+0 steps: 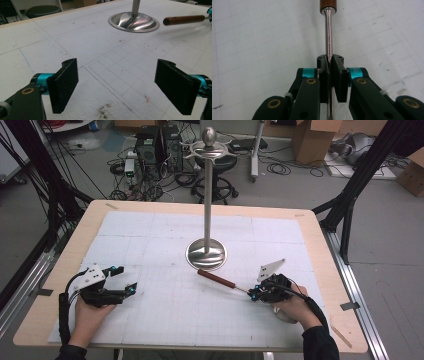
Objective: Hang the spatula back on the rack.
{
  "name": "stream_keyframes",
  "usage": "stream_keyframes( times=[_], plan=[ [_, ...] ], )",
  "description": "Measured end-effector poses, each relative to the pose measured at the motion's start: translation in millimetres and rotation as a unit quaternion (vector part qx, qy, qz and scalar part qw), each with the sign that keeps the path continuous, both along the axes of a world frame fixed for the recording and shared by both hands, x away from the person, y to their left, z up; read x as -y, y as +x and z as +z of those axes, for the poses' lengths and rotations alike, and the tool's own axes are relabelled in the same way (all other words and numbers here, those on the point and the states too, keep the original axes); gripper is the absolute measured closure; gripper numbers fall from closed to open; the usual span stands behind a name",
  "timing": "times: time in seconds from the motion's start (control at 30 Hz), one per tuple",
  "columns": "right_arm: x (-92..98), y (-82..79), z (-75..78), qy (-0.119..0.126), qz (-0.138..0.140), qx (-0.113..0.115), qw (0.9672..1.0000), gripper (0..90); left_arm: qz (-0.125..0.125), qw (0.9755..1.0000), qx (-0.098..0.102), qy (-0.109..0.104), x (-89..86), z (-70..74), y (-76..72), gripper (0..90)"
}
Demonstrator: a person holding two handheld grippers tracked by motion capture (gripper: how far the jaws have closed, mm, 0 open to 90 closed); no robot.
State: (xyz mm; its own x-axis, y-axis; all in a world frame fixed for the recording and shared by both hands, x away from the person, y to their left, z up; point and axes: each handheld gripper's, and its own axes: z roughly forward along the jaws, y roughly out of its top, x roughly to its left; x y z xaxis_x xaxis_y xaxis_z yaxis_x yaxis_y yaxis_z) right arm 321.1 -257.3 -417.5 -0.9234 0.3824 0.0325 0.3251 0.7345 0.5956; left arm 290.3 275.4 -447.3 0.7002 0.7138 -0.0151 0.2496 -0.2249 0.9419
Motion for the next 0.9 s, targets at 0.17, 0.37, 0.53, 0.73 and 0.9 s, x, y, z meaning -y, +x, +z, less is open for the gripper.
stream_keyframes(
  times=[0.17, 0.37, 0.53, 0.73, 0.9],
  plan=[
    [8.3, -2.9, 10.8, 0.033, -0.012, 0.017, 0.9992, 85.3, -0.001, 1.0, 0.001, 0.0, 0.0, 0.1, -0.2, 19.7],
    [18.4, -7.4, 28.4, 0.072, -0.03, 0.05, 0.9957, 85.3, 0.0, 1.0, 0.0, -0.002, -0.5, 0.1, -0.3, 19.6],
    [28.9, -12.0, 47.5, 0.113, -0.04, 0.079, 0.9896, 85.3, -0.001, 1.0, 0.001, -0.002, -0.3, 0.0, -0.4, 19.6],
    [39.3, -20.0, 73.1, 0.155, -0.048, 0.11, 0.9805, 85.3, -0.001, 1.0, 0.001, 0.0, -0.3, 0.0, -0.3, 19.6],
    [44.8, -24.4, 92.9, 0.184, -0.064, 0.137, 0.9711, 85.3, -0.002, 1.0, 0.001, 0.0, -0.2, 0.0, -0.3, 19.6]
  ],
)
